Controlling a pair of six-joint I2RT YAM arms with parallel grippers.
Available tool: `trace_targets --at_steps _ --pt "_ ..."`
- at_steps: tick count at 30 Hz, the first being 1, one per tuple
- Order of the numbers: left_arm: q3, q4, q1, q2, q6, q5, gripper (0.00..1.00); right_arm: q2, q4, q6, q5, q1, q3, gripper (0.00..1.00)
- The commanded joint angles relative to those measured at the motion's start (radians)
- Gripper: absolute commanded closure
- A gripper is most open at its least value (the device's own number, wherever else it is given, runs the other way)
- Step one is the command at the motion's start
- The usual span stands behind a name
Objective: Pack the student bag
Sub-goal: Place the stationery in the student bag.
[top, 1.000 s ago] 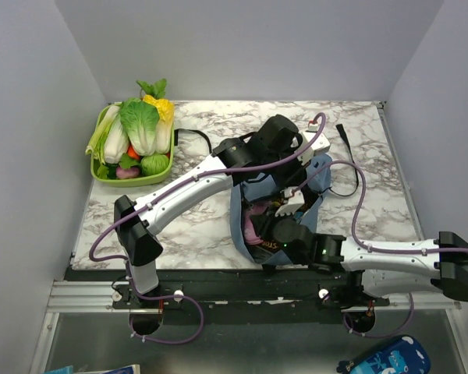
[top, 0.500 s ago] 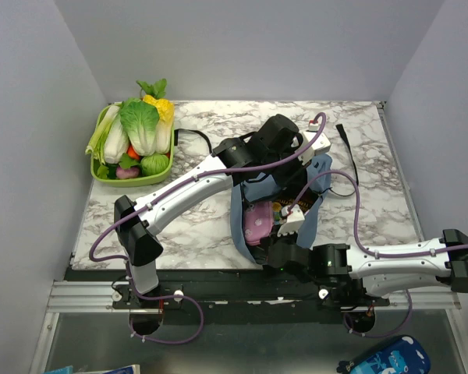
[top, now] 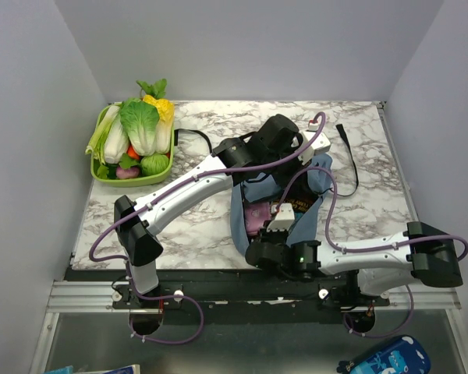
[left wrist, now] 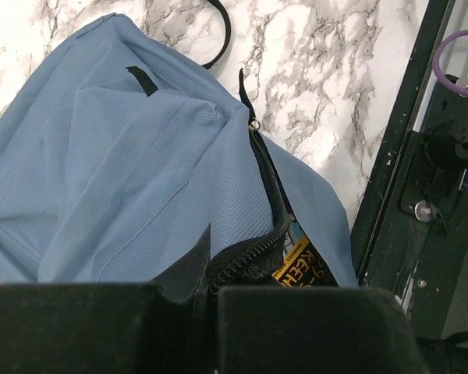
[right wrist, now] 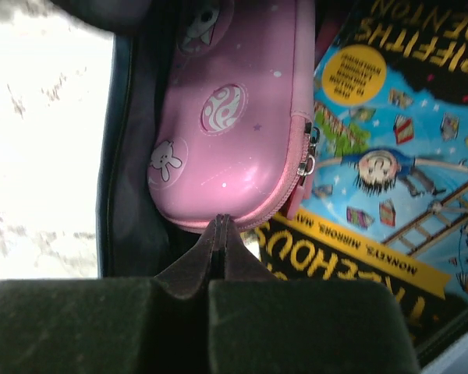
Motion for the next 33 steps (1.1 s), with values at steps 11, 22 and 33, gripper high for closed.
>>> trace_targets --at_steps 11,22,33 --pt "0.011 0.060 -0.009 -0.055 -0.029 0.059 0.99 -0.222 0.246 -0.222 -0.010 -0.055 -0.083 0.63" --pt "0.077 -0.002 0.033 0.017 0.013 0.094 0.80 -0.110 -0.500 0.198 0.082 0.336 0.217 0.26" --pt "0.034 -0.113 0.059 -0.021 0.065 0.249 0.40 0.077 -1.233 1.056 -0.025 0.422 0.362 0.10"
